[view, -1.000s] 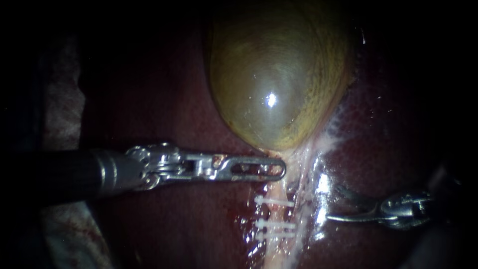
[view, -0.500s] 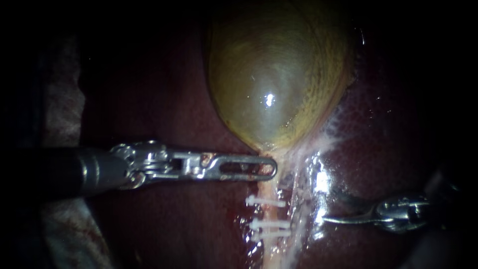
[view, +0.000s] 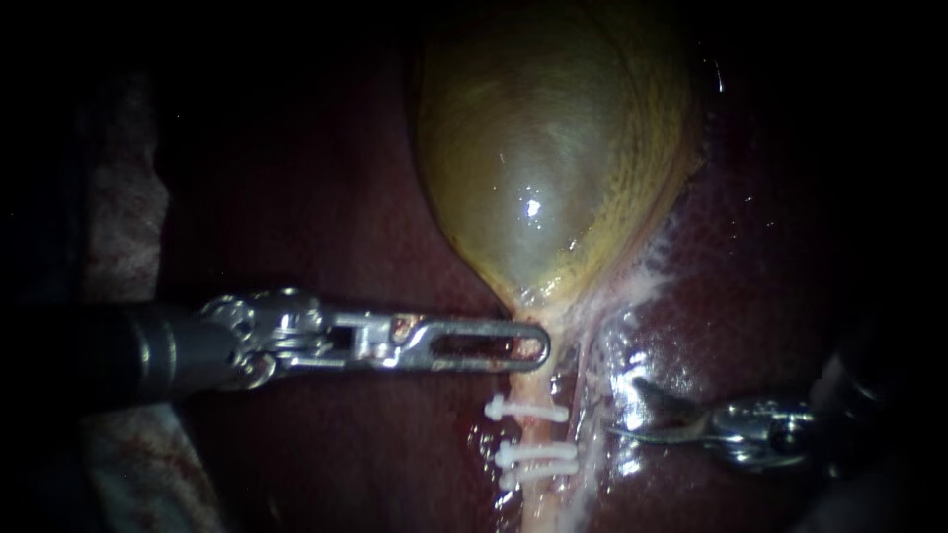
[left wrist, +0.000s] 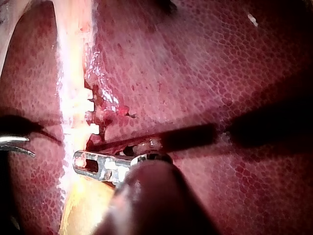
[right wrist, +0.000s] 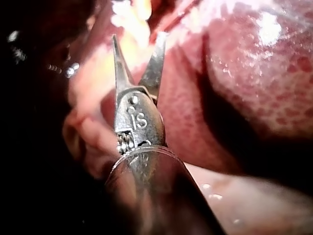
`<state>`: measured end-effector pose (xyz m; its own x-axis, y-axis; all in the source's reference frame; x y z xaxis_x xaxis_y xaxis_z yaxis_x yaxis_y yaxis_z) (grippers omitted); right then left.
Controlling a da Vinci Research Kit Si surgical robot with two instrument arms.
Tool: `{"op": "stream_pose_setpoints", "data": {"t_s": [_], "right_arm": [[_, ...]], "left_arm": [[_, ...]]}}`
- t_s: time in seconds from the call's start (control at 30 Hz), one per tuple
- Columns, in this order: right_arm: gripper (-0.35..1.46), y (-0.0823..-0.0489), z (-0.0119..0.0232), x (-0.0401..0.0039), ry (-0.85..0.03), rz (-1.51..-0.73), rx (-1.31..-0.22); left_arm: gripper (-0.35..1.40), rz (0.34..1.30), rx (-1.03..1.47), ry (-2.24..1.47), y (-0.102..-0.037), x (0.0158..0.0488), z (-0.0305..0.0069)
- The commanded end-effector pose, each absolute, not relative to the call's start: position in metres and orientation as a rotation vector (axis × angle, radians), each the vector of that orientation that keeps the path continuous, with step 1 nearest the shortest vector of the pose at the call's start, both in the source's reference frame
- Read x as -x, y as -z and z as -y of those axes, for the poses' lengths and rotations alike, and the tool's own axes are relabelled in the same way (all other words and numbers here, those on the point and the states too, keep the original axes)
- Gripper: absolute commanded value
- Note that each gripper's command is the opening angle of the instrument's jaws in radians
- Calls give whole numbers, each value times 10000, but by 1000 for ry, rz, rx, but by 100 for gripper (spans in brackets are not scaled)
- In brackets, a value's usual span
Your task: Go to the cutting position left tube
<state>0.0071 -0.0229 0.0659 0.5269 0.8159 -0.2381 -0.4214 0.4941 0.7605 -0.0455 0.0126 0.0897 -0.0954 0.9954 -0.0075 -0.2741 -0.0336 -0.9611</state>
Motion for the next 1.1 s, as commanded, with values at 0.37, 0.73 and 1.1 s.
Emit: {"op": "stream_pose_setpoints", "data": {"t_s": [0.37, 0.73, 1.1], "right_arm": [[138, -673, 244, -97, -846, -599, -782], [134, -688, 257, -120, -847, -569, -852], [133, -691, 257, -129, -832, -571, -872]], "left_arm": [[-35, 1056, 968, -1411, -893, 455, -125], [-35, 1057, 969, -1411, -893, 455, -126], [-35, 1057, 969, -1411, -893, 454, -126]]}}
